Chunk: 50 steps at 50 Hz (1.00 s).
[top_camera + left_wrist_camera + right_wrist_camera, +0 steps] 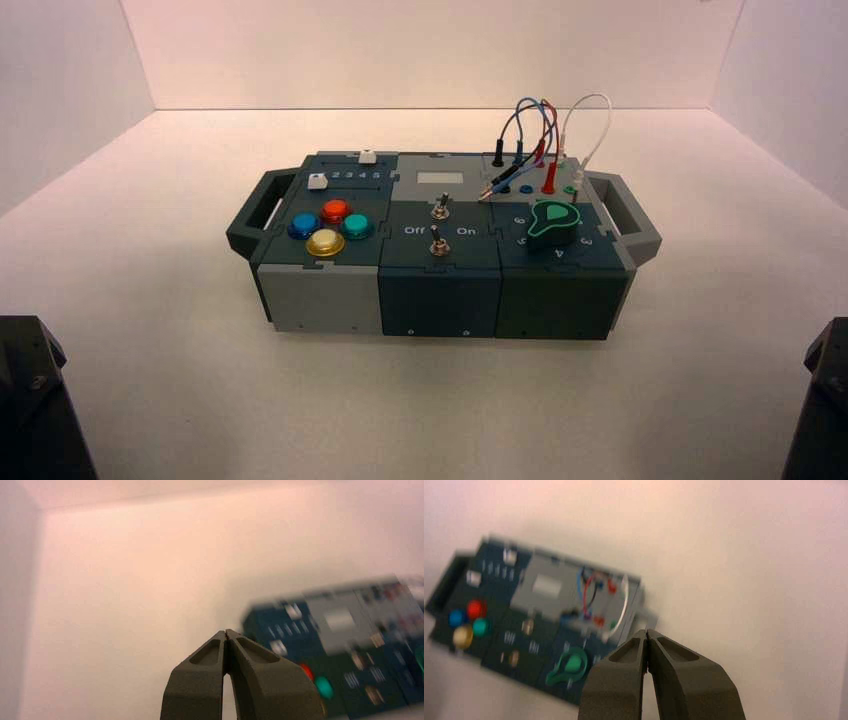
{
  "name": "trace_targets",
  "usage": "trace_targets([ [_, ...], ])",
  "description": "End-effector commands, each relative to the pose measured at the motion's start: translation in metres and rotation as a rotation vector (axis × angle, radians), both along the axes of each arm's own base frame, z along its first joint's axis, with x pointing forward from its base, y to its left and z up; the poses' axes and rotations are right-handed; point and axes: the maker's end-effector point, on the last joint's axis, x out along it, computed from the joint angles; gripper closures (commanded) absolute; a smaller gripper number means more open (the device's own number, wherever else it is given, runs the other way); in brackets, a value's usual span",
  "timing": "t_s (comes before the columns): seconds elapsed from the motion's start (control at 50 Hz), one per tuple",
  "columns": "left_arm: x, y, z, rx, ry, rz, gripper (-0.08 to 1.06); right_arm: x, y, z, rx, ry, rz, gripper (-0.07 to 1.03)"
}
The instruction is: Turn the knob to position 6.
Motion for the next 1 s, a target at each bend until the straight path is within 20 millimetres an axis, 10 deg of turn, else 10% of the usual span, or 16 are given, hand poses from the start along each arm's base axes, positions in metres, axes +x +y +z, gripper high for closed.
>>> trace_targets([
  [0.02, -0.012, -0.021, 0.004, -0.011, 0.047, -0.084, 1.01, -0.003, 0.002, 0.007, -0.001, 0.033, 0.007, 0.99],
  [0.44, -0.05, -0.072, -0.009, -0.082, 0.188, -0.218, 1.01, -0.048, 0.04, -0.015, 0.047, 0.254, 0.16, 0.99],
  [1.0, -0.048, -0.084, -0.032, -0.039, 0.276, -0.242, 1.01, -0.078, 0.081, -0.06, -0.086, 0.446, 0.412, 0.99],
])
